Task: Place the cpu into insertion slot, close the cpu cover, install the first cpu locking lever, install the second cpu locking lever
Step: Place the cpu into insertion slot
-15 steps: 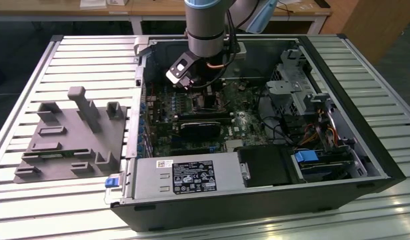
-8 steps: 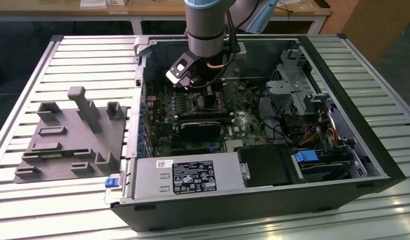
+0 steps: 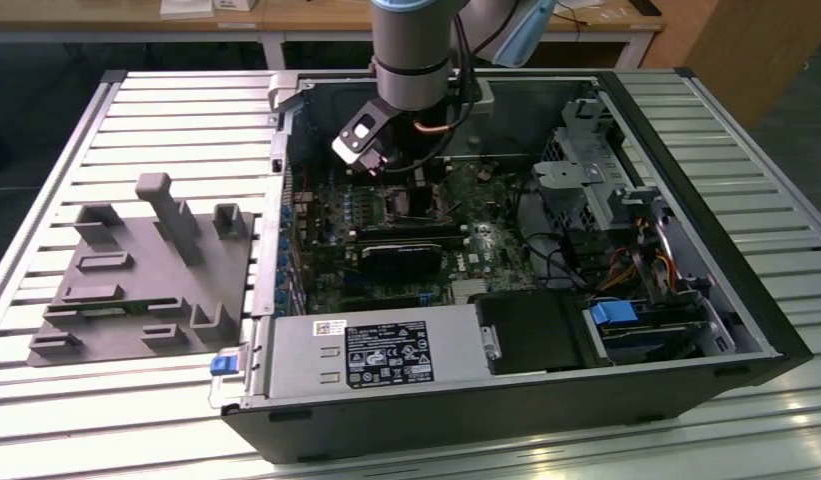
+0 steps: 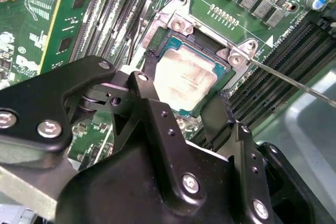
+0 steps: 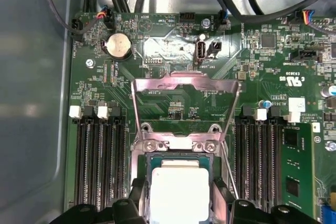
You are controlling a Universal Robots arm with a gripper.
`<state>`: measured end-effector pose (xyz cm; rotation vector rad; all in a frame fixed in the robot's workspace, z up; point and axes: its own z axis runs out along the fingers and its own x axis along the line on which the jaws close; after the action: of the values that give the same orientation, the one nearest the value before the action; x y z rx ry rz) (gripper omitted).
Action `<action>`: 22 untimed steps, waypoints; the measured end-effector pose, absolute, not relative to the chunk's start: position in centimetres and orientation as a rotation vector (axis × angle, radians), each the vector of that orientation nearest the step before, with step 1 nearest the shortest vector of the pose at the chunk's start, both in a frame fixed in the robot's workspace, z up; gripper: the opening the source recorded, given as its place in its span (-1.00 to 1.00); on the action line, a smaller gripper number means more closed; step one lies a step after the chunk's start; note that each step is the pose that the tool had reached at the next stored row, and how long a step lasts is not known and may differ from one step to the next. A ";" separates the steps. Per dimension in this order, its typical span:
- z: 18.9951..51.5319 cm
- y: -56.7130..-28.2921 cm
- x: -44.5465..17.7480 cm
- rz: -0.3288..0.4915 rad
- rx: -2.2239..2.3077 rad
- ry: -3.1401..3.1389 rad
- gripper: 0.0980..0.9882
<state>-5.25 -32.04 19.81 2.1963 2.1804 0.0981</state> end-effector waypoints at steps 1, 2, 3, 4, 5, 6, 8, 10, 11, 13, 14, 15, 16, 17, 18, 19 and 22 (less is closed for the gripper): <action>19.9 -32.0 -5.3 0.098 2.196 2.180 0.15; 20.1 -32.0 -5.3 0.098 2.196 2.180 0.15; 20.2 -32.0 -5.3 0.098 2.196 2.180 0.15; 20.2 -32.0 -5.3 0.098 2.196 2.180 0.15; 20.2 -32.0 -5.2 0.098 2.196 2.180 0.15; 20.2 -32.0 -5.2 0.099 2.196 2.181 0.15; 20.2 -32.0 -5.3 0.098 2.196 2.180 0.15; 20.2 -32.0 -5.3 0.098 2.196 2.180 0.15; 20.2 -32.0 -5.3 0.098 2.196 2.180 0.13; 20.2 -32.0 -5.3 0.098 2.196 2.180 -0.02; 20.2 -32.0 -5.3 0.098 2.196 2.181 -0.16; 20.2 -32.0 -5.3 0.098 2.196 2.180 -0.30; 20.2 -32.0 -5.3 0.098 2.196 2.180 -0.30; 20.2 -32.0 -5.3 0.098 2.196 2.180 -0.42; 20.2 -32.0 -5.3 0.098 2.196 2.180 -0.55; 20.2 -32.0 -5.3 0.098 2.196 2.180 -0.55; 20.2 -32.0 -5.3 0.098 2.196 2.180 -0.81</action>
<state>-5.25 -32.04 20.25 2.1963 2.1804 0.0981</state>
